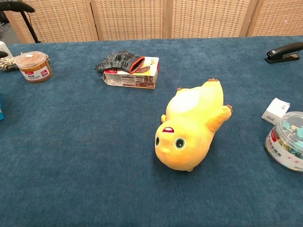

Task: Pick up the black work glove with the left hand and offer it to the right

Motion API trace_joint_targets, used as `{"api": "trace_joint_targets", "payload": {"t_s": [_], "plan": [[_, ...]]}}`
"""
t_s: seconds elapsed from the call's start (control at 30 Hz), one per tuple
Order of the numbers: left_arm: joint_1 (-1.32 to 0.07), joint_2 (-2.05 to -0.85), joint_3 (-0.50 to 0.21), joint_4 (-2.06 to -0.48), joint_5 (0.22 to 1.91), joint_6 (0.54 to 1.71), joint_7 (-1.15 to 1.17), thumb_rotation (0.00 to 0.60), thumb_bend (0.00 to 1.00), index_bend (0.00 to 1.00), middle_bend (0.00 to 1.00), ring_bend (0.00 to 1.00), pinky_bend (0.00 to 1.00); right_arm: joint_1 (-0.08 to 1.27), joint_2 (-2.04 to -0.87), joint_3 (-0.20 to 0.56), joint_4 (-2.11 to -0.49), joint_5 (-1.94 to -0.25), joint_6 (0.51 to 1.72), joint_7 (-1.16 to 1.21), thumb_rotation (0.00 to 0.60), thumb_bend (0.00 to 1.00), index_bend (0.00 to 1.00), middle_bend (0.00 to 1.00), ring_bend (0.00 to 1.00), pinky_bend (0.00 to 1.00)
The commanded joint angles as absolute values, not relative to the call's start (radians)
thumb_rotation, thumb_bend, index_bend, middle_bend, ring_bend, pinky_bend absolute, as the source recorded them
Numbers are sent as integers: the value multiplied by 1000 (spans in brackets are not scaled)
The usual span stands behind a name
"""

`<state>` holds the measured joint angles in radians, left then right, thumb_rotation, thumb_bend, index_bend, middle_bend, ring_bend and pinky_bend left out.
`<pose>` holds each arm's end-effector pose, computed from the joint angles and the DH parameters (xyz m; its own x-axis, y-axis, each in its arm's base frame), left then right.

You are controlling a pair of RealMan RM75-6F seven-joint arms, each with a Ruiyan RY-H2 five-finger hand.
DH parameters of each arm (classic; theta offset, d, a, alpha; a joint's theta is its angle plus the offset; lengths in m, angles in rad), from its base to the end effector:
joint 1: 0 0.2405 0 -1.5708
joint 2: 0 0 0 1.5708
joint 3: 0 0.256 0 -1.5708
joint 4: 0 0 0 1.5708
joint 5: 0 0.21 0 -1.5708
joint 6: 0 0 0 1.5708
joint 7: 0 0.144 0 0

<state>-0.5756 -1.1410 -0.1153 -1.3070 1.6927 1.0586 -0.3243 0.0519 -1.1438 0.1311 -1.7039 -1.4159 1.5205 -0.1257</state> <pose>-0.2456 0.3446 0.1364 0.5097 0.1425 0.8485 0.7900 -0.4680 -0.3960 -0.2995 -0.1852 0.1636 0.3946 0.0830 0.9151 -0.9171 0.0973 0.3867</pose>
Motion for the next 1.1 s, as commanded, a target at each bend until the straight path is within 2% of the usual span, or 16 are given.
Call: {"api": "trace_joint_targets", "payload": {"t_s": [0.03, 0.23, 0.6, 1.1], "plan": [[-706, -1217, -157, -1213, 1637, 908, -350, 600, 321, 0, 0, 0, 0, 69, -1162, 153, -1680, -1371, 1496, -153, 600, 0, 37, 0, 0, 0], [-847, -1303, -174, -1104, 1573, 720, -334, 600, 326, 0, 0, 0, 0, 84, -1180, 181, -1647, -1286, 1465, -191, 600, 0, 37, 0, 0, 0], [-1059, -1503, -171, -837, 1511, 483, -308, 600, 329, 0, 0, 0, 0, 104, -1193, 202, -1616, -1202, 1420, -214, 600, 0, 37, 0, 0, 0], [-1206, -1728, -126, -560, 1505, 370, -404, 600, 324, 0, 0, 0, 0, 122, -1189, 206, -1605, -1172, 1388, -203, 600, 0, 33, 0, 0, 0]]}}
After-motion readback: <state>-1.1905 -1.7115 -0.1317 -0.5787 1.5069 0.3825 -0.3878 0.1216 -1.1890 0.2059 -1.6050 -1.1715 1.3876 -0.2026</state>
